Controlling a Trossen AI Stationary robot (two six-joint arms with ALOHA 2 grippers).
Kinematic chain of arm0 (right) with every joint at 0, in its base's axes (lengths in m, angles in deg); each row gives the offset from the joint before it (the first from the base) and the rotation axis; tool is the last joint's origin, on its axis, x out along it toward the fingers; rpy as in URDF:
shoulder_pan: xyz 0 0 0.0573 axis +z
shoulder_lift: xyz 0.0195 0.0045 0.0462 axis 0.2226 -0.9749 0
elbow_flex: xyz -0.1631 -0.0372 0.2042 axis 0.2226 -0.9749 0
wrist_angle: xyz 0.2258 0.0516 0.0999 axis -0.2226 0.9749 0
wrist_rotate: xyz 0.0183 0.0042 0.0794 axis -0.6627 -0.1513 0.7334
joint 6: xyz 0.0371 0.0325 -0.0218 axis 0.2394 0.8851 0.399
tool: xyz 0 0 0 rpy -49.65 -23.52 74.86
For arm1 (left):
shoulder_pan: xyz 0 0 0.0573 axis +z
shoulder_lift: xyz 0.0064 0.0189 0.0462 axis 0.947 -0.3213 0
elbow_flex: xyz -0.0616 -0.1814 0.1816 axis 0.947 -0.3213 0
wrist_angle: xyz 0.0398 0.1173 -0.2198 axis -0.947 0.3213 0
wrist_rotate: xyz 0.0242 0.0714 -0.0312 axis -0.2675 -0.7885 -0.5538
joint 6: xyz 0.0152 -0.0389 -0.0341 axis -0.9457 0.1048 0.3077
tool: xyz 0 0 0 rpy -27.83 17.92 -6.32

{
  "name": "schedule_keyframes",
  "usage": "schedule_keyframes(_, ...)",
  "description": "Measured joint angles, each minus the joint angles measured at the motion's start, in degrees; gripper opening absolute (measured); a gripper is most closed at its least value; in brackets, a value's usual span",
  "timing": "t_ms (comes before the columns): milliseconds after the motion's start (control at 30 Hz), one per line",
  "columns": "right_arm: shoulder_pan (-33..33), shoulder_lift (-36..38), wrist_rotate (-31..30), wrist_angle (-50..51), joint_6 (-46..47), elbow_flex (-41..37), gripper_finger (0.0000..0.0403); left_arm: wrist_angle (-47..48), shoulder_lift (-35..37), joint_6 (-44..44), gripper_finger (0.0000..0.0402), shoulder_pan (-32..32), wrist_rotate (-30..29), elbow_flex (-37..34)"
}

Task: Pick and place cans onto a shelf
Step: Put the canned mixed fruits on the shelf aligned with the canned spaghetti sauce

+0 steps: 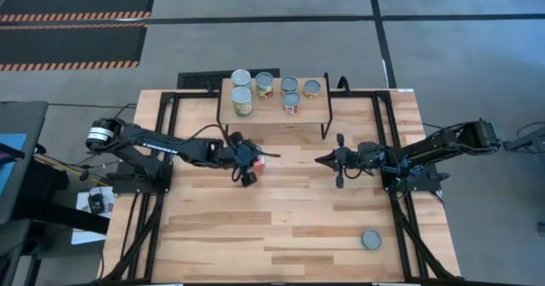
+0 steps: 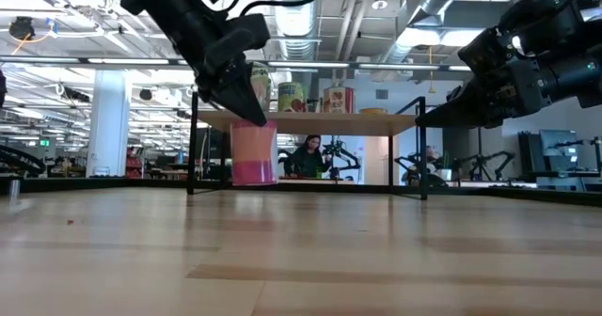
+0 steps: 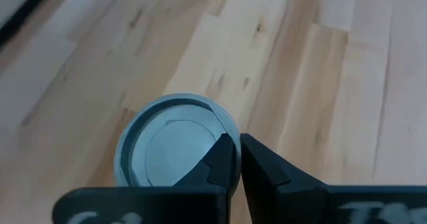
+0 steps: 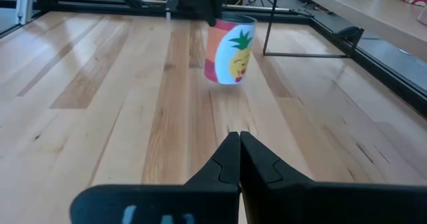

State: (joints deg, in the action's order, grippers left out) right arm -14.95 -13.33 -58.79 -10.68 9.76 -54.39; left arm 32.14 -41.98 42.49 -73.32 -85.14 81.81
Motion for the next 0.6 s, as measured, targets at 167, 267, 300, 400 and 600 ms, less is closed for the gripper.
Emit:
schedule_keyframes(167, 0.0, 0.0, 0.0, 0.0, 0.1, 0.0, 0.0014, -0.8, 0.0, -0.8, 0.0011, 0.8, 0.0, 0.0)
schedule_keyframes(267, 0.0, 0.0, 0.0, 0.0, 0.7, 0.0, 0.0015, -0.8, 0.0, -0.9, 0.0011, 0.9, 0.0, 0.0)
schedule_keyframes(300, 0.0, 0.0, 0.0, 0.0, 0.9, 0.0, 0.0016, -0.9, -0.2, -1.3, 0.0012, 0.9, 0.0, -0.1)
schedule_keyframes(400, 0.0, 0.0, 0.0, 0.0, 1.1, 0.0, 0.0018, -1.5, -2.2, -1.9, 0.0012, 0.9, 0.0, -0.3)
schedule_keyframes(600, 0.0, 0.0, 0.0, 0.0, 1.1, 0.0, 0.0016, -8.0, -6.7, -4.4, 0.0007, 0.5, 0.8, -0.2)
